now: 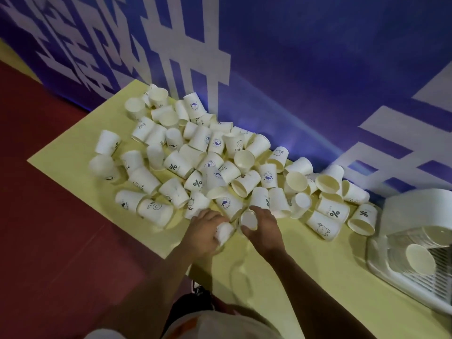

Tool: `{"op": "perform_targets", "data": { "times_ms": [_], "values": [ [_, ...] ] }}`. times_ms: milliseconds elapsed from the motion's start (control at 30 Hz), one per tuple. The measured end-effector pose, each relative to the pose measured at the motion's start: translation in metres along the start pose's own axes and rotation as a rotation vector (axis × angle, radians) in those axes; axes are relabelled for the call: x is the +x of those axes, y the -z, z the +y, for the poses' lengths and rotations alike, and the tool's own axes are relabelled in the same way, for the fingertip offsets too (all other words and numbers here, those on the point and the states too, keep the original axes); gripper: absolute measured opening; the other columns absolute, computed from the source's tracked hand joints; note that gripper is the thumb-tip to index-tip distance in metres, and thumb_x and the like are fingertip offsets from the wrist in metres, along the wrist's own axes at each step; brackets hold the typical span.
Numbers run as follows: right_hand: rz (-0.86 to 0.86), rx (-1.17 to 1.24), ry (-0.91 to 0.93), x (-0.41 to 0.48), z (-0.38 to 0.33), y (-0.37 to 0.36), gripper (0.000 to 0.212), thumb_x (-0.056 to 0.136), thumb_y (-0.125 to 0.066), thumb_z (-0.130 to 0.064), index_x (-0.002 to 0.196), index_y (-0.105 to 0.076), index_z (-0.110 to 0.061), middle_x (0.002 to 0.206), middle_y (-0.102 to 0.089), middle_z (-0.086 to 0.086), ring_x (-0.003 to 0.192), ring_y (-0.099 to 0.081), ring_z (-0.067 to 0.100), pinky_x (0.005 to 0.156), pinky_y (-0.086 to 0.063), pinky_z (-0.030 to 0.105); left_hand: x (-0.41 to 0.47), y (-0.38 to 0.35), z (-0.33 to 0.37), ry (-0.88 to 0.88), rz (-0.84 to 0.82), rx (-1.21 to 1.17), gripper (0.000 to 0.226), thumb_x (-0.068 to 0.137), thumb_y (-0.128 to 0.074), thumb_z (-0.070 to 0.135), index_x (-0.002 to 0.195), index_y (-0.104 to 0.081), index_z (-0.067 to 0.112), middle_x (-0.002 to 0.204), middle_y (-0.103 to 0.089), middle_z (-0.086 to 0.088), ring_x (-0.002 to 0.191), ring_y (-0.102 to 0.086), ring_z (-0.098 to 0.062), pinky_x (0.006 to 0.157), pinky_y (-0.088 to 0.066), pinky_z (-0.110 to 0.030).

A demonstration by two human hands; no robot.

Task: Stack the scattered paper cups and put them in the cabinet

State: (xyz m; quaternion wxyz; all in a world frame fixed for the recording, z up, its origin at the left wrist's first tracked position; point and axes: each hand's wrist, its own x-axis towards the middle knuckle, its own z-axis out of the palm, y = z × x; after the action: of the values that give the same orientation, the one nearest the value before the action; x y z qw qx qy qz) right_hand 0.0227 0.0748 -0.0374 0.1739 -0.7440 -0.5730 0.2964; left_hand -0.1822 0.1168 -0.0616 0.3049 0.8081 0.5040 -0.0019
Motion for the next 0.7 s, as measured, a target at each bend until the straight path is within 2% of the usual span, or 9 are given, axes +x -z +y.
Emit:
{"op": "perform_targets", "data": {
  "times_ms": [100, 200, 333, 433, 500, 600, 700],
  "values": [
    [0.008, -0.004, 0.009, -0.001, 0.001, -0.005, 0.052, 0.082, -0.076, -0.030, 0.128, -0.062, -0.013, 0.121, -0.063, 0.012, 0.110, -0.057, 0.034, 0.091, -0.047, 0.042, 0.004, -0.003, -0.004, -0.063, -0.017, 0.049, 0.070, 0.067, -0.058, 0.031, 0.136, -0.052, 0.038, 0.142, -0.043, 0.012, 0.136, -0.029, -0.019, 0.100, -0.027, -0.033],
    [0.025, 0.002, -0.015, -0.002, 0.003, -0.005, 0.047, 0.082, -0.076, -0.030, 0.125, -0.062, -0.018, 0.120, -0.064, 0.006, 0.108, -0.059, 0.030, 0.087, -0.051, 0.041, 0.011, -0.006, -0.003, -0.077, 0.003, 0.082, 0.067, 0.068, -0.066, 0.029, 0.133, -0.051, 0.039, 0.139, -0.043, 0.012, 0.135, -0.028, -0.019, 0.100, -0.027, -0.035],
    [0.036, -0.009, -0.029, -0.004, 0.001, 0.001, 0.049, 0.082, -0.064, -0.045, 0.125, -0.060, -0.021, 0.119, -0.063, 0.002, 0.105, -0.059, 0.025, 0.084, -0.051, 0.038, 0.014, -0.010, 0.000, -0.074, 0.024, 0.095, 0.065, 0.066, -0.065, 0.032, 0.130, -0.052, 0.037, 0.134, -0.045, 0.011, 0.132, -0.030, -0.021, 0.097, -0.027, -0.035],
    [0.040, 0.006, -0.040, -0.010, 0.003, 0.010, 0.049, 0.082, -0.060, -0.050, 0.123, -0.058, -0.024, 0.109, -0.062, 0.000, 0.099, -0.058, 0.024, 0.078, -0.051, 0.038, 0.013, -0.010, 0.003, -0.051, 0.053, 0.049, 0.061, 0.064, -0.058, 0.036, 0.125, -0.055, 0.035, 0.128, -0.047, 0.009, 0.129, -0.033, -0.022, 0.095, -0.028, -0.036],
    [0.060, 0.033, -0.070, -0.014, 0.005, 0.018, 0.045, 0.081, -0.062, -0.048, 0.118, -0.055, -0.023, 0.103, -0.061, 0.000, 0.093, -0.058, 0.025, 0.075, -0.051, 0.041, 0.011, -0.009, 0.006, -0.036, 0.052, 0.029, 0.061, 0.065, -0.060, 0.036, 0.126, -0.054, 0.034, 0.126, -0.048, 0.007, 0.127, -0.033, -0.023, 0.095, -0.030, -0.038],
    [0.104, 0.076, -0.182, -0.017, 0.010, 0.033, 0.043, 0.080, -0.071, -0.039, 0.114, -0.049, -0.022, 0.105, -0.059, 0.000, 0.092, -0.058, 0.024, 0.076, -0.051, 0.040, 0.010, -0.007, 0.013, -0.016, 0.043, 0.012, 0.063, 0.068, -0.070, 0.039, 0.128, -0.052, 0.033, 0.124, -0.048, 0.008, 0.123, -0.034, -0.021, 0.096, -0.031, -0.037],
    [0.148, 0.196, -0.215, -0.027, 0.023, 0.050, 0.044, 0.077, -0.070, -0.040, 0.109, -0.045, -0.024, 0.102, -0.061, -0.002, 0.091, -0.059, 0.023, 0.076, -0.051, 0.040, 0.013, -0.007, 0.028, -0.028, 0.089, -0.019, 0.064, 0.063, -0.071, 0.046, 0.123, -0.055, 0.029, 0.116, -0.054, 0.006, 0.114, -0.043, -0.023, 0.096, -0.037, -0.038]
  ]
}}
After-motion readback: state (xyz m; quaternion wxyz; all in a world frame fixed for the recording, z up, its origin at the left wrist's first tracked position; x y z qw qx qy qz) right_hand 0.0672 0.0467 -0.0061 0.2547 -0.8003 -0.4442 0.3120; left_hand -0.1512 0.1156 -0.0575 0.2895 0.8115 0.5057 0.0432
